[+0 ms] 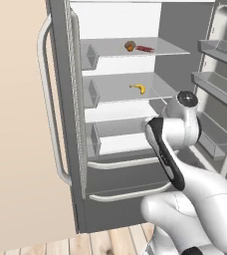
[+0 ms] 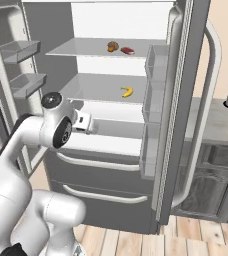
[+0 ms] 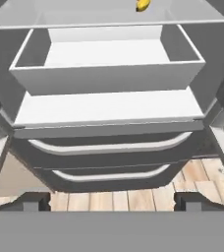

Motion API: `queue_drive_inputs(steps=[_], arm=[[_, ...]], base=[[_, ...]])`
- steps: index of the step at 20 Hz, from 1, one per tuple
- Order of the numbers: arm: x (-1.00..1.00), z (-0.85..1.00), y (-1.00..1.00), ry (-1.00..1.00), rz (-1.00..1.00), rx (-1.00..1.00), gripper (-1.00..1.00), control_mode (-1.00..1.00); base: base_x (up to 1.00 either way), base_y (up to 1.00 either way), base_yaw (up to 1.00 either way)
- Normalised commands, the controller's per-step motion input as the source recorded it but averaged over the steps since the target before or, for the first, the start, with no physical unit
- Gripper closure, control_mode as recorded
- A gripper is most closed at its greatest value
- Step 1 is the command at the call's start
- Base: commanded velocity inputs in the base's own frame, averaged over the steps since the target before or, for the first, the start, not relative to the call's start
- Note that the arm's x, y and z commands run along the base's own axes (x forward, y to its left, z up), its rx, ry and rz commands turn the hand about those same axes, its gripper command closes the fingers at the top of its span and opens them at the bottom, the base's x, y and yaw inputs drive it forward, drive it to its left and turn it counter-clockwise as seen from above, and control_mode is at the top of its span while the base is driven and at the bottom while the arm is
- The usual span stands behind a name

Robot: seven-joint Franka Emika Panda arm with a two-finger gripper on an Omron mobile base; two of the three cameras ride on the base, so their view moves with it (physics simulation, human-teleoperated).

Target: Open the fridge, remove the banana, mushroom, and steak, and place them on any counter.

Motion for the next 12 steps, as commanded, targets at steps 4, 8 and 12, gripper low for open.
queue_drive_inputs(steps=[4,8,12], arm=[[0.00,0.41,-0.49,0.02,-0.27,-0.26,-1.00,-1.00],[-0.19,0.64,-0.23,0.00,-0.05,-0.11,-1.00,-1.00],[-0.36,0.72,-0.01,-0.01,0.02,-0.03,-1.00,-1.00]], base=[[0.00,0.00,0.00],[0.00,0.00,0.00],[0.00,0.00,0.00]])
